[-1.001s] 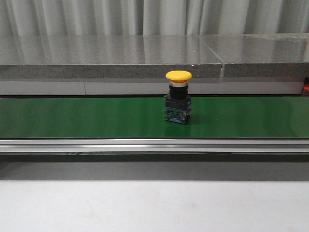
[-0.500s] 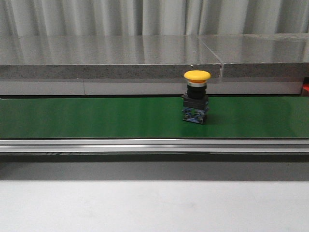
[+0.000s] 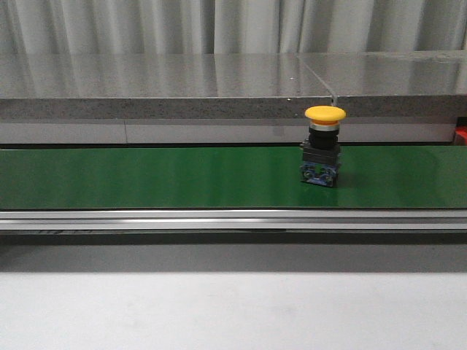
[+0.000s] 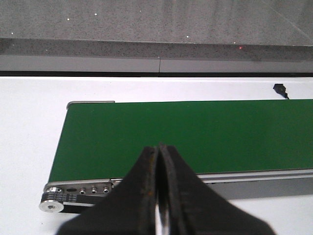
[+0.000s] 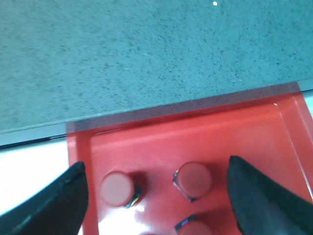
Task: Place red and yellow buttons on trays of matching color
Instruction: 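Lower the right gripper onto the yellow button at the belt end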
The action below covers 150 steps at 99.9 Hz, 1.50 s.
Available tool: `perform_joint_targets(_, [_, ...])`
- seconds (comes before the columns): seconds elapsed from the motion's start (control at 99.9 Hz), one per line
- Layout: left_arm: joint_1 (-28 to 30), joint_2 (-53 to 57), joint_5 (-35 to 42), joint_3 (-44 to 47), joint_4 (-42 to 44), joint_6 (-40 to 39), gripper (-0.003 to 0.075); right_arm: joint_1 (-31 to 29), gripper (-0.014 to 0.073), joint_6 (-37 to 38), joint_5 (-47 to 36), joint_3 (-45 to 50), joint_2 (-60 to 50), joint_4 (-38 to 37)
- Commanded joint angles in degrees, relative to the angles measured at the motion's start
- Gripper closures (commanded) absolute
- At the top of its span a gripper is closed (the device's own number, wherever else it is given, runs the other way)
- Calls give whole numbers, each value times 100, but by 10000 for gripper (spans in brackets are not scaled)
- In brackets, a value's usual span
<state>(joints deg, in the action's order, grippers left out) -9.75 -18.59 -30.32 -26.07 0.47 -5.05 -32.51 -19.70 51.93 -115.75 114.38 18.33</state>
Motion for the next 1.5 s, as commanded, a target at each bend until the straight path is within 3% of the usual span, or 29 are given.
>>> perform_joint_targets(0.0, [-52, -45, 419, -162, -47, -2, 739, 13, 11, 72, 78, -197, -690, 125])
perform_joint_targets(0.31, [-52, -45, 419, -162, -47, -2, 739, 202, 11, 76, 361, 743, -2138, 125])
perform_joint_targets(0.6, [-52, -45, 419, -162, -47, -2, 739, 610, 11, -7, 138, 2835, -3664, 125])
perform_joint_targets(0.921, [-52, -45, 419, -162, -47, -2, 739, 1546, 11, -67, -340, 5103, -5000, 125])
perform_joint_targets(1.231, [-52, -45, 419, -162, -47, -2, 739, 2236, 11, -733, -619, 6232, -5184, 125])
perform_joint_targets(1.491, [-52, -45, 419, -162, -47, -2, 739, 2763, 11, -738, -1000, 6368, -4768, 125])
